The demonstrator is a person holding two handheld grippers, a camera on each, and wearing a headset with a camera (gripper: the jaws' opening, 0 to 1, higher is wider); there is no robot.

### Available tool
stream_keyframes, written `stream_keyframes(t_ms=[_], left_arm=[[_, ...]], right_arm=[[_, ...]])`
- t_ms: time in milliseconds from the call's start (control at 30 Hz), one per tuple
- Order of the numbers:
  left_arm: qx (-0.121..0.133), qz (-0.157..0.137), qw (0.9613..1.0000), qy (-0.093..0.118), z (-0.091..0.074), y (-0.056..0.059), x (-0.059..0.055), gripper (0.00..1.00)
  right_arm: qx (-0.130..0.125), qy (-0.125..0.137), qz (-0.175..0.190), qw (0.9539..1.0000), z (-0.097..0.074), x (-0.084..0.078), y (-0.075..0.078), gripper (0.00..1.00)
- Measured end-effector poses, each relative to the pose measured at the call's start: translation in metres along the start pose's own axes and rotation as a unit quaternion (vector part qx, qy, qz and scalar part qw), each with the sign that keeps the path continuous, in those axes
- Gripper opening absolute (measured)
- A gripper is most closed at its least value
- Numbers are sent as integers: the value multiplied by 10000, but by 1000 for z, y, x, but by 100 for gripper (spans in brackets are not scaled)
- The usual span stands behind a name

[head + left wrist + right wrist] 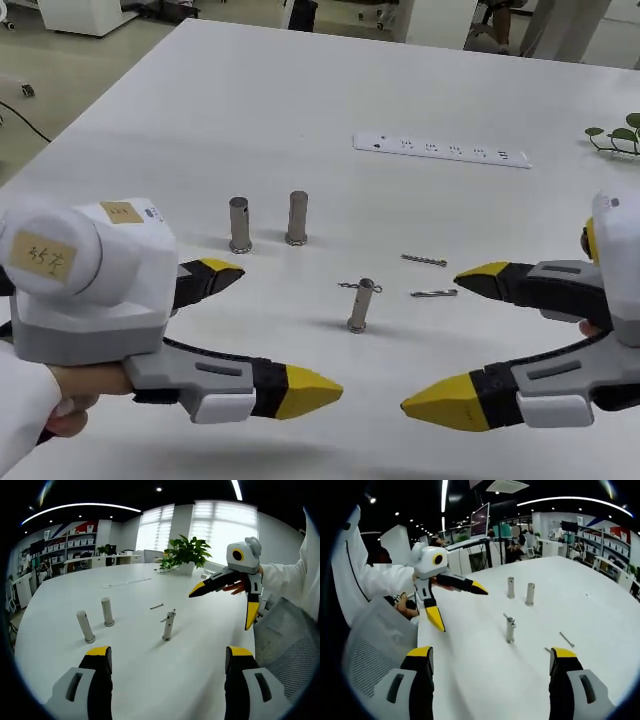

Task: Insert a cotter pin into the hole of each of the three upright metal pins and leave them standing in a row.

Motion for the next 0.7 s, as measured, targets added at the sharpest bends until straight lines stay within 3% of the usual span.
stream_keyframes(t_ms=[200, 300, 400, 467, 567, 700], left_arm=[[237, -343, 9991, 124, -4, -15, 2, 93], [425, -532, 9976, 103, -6, -25, 5, 87], [722, -331, 9968, 132, -6, -37, 10, 84], [844, -307, 9958, 174, -5, -45, 14, 81], [1046, -340, 9931, 414, -5, -56, 22, 73], [1192, -359, 9910, 497, -1, -70, 27, 68]], right_arm=[[-23, -61, 138, 9999, -4, -4, -1, 98], [-59, -35, 132, 9999, -7, -6, -3, 98], [-13, -80, 152, 9999, -8, -8, -6, 98], [1, -67, 183, 9998, -9, -10, -9, 98], [7, -88, 209, 9997, -10, -11, -11, 98], [-15, -58, 261, 9996, -13, -12, -12, 98]])
Point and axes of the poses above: the centre of the closed fingertips' face, and the gripper's own axes: z roughly forward along the fingers, y roughly to its right, x roughly out of its top, the point moved 9 cm from there along -z, roughly backward along the fingers, and after that the axes turned 2 degrees about -z, right-handed, at the moved point
